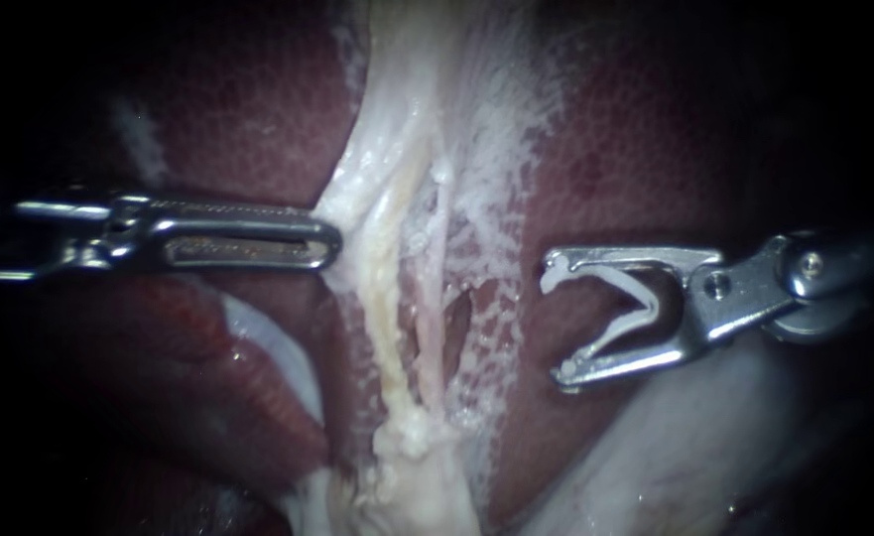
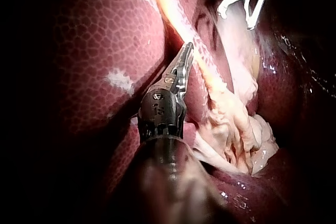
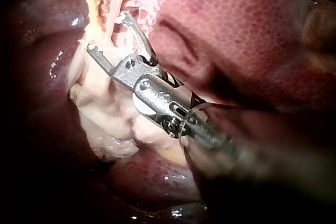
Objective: Clipping first clip left tube
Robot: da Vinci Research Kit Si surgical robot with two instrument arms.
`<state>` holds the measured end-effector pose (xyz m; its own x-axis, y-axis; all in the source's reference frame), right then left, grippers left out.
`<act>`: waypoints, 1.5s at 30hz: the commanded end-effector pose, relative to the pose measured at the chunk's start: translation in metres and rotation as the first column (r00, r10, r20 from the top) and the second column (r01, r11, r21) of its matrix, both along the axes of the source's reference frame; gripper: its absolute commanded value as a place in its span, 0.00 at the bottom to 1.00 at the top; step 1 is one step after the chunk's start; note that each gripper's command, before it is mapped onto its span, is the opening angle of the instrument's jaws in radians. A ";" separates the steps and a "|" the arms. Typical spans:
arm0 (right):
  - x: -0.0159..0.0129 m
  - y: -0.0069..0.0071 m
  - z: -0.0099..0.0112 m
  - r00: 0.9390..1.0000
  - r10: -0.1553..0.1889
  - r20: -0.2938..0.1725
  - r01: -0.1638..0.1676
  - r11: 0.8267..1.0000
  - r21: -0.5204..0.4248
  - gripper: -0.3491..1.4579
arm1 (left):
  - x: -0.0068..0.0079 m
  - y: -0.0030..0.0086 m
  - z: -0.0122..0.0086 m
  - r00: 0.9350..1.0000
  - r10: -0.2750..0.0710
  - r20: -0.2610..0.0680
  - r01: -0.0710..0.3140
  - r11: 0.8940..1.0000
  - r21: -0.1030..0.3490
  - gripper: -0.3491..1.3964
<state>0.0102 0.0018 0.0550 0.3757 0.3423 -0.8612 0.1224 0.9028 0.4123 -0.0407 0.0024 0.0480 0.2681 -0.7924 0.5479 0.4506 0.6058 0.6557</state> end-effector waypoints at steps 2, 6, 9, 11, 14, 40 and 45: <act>0.0004 -0.0003 0.0003 1.000 -0.001 0.001 0.001 1.000 0.003 0.52 | -0.0001 0.0000 0.0000 1.000 -0.001 -0.001 0.001 1.000 0.000 0.00; 0.0013 -0.0011 0.0012 1.000 -0.007 -0.001 0.007 1.000 0.012 0.52 | -0.0001 0.0000 0.0000 1.000 -0.002 -0.001 0.002 1.000 0.000 0.00; 0.0021 -0.0020 0.0022 1.000 -0.009 -0.001 0.009 1.000 0.017 0.52 | -0.0001 0.0000 0.0000 1.000 -0.002 -0.001 0.002 1.000 0.000 0.00; 0.0027 -0.0027 0.0030 1.000 -0.012 -0.001 0.012 1.000 0.023 0.52 | -0.0001 -0.0001 0.0000 1.000 -0.002 -0.001 0.002 1.000 0.000 0.00; 0.0036 -0.0037 0.0041 1.000 -0.014 0.001 0.014 0.999 0.037 0.52 | -0.0002 -0.0001 -0.0001 1.000 -0.003 -0.002 0.003 1.000 0.000 0.00; 0.0099 -0.0079 0.0103 1.000 -0.007 0.019 0.006 0.999 0.045 0.52 | -0.0008 -0.0006 -0.0009 1.000 -0.009 -0.006 0.009 1.000 0.000 0.00; 0.0110 -0.0085 0.0109 1.000 -0.018 0.017 0.017 0.998 0.061 0.52 | -0.0008 -0.0006 -0.0009 1.000 -0.009 -0.006 0.009 1.000 0.000 0.00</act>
<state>0.0215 -0.0068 0.0660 0.3962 0.3860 -0.8331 0.1328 0.8737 0.4680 -0.0415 0.0018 0.0470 0.2642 -0.7946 0.5467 0.4600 0.6020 0.6527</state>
